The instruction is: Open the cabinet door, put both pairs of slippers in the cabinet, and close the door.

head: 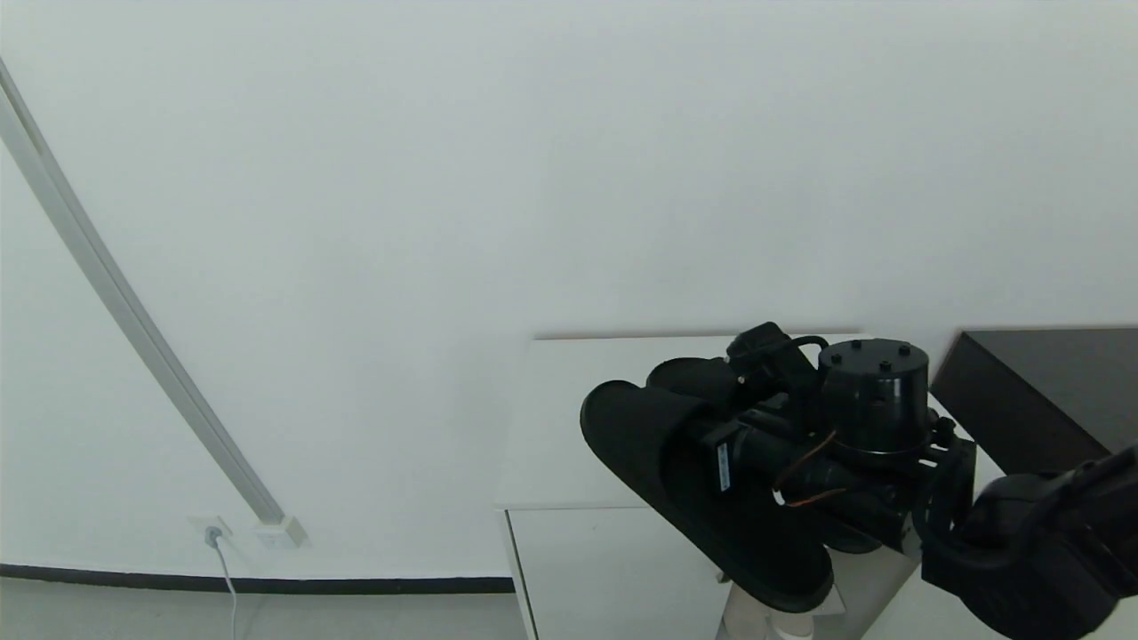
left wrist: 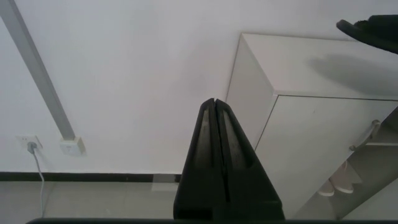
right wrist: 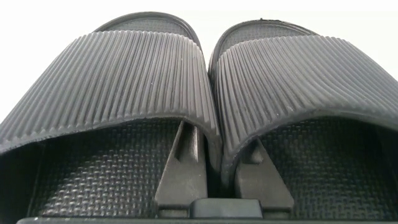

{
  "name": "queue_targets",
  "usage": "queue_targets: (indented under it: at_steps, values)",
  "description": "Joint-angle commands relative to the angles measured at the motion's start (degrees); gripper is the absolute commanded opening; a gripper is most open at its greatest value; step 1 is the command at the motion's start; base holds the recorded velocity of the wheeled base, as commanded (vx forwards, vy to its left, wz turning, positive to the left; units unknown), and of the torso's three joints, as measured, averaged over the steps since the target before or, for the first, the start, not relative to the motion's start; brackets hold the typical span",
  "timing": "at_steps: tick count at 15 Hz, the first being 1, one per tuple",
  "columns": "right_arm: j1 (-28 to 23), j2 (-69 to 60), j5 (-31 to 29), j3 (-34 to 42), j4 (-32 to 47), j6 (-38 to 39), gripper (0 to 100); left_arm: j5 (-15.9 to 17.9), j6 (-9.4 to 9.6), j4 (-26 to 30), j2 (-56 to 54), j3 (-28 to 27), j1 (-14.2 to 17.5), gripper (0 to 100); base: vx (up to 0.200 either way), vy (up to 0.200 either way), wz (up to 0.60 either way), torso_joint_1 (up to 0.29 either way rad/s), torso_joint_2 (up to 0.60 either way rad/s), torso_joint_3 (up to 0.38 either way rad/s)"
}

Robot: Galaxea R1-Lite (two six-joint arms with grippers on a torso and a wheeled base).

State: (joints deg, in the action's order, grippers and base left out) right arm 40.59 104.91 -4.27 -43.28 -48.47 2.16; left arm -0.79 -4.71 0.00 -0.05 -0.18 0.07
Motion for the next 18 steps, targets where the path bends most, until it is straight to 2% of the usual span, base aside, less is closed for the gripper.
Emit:
queue_targets:
  at_steps: [1, 8, 18]
  values:
    - [0.4, -2.9, 0.0, 1.9, 0.3, 0.0, 0, -0.1, -0.04, 0.0, 0.0, 0.0, 0.0, 0, 0.0, 0.0, 0.0, 0.0, 0.0, 0.0]
    - [0.7, -1.9, -0.2, 1.7, 2.2, -0.3, 0, -0.1, -0.04, 0.0, 0.0, 0.0, 0.0, 0, 0.0, 0.0, 0.0, 0.0, 0.0, 0.0]
    - [0.8, -1.0, -0.4, 2.0, 1.8, -0.4, 0, -0.1, -0.04, 0.0, 0.0, 0.0, 0.0, 0, -0.2, 0.0, 0.0, 0.006, 0.0, 0.004]
